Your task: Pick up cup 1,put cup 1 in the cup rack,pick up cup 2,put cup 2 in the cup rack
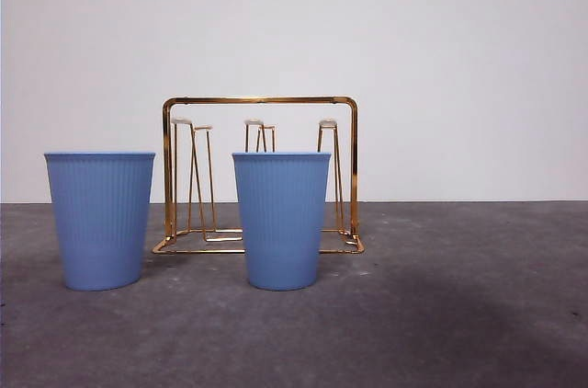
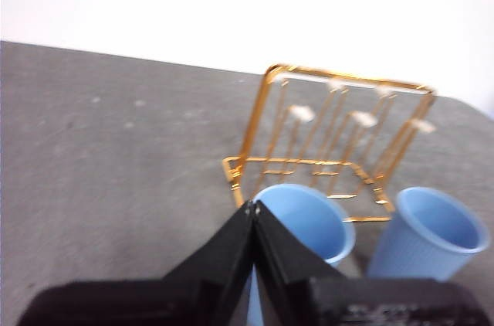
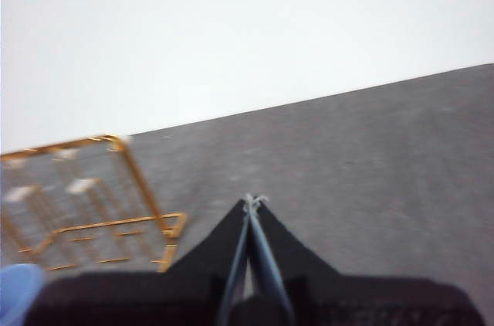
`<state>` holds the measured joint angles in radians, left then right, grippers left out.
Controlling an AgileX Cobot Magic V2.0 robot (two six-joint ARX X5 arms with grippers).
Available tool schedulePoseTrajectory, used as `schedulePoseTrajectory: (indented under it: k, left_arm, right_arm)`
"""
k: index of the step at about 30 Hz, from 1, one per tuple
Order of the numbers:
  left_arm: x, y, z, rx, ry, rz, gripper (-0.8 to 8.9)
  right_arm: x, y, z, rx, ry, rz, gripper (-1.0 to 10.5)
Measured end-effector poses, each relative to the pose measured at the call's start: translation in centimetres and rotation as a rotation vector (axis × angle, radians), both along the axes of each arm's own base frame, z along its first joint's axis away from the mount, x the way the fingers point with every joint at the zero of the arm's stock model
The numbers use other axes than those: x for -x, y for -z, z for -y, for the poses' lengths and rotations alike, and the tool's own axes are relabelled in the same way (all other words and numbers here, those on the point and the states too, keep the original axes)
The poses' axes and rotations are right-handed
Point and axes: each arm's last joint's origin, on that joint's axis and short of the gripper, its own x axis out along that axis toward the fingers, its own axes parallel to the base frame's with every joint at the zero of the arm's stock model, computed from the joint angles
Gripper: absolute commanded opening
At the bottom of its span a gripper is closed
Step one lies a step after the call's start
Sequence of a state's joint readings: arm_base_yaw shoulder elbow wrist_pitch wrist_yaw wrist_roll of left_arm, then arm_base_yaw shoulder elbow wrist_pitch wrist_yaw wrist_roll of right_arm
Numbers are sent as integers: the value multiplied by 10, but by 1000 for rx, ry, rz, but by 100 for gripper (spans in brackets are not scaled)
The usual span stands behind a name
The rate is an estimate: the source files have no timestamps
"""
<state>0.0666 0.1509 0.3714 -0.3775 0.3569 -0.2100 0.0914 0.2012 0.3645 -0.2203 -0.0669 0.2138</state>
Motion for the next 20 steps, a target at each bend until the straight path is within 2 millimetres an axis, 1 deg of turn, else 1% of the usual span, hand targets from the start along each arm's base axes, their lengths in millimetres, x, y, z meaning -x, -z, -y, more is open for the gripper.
schedulePoseTrajectory:
  k: [5, 7, 11, 16, 20]
  left_arm:
    - [8, -40, 3, 16, 91, -26, -6]
    - [9, -53, 4, 19, 142, -50, -6]
    - [10, -73, 7, 17, 236, -98, -6]
    - [10, -98, 9, 13, 324, -96, -6]
    - [8, -111, 12, 13, 378, -94, -6]
  right_arm:
    - [-6, -45, -6, 12, -174, -78, -9]
    - [-9, -64, -8, 34, -258, -121, -9]
    - [-14, -96, -12, 84, -401, -198, -9]
    - [-17, -127, -14, 142, -503, -286, -9]
    - [-15, -140, -15, 180, -560, -347, -9]
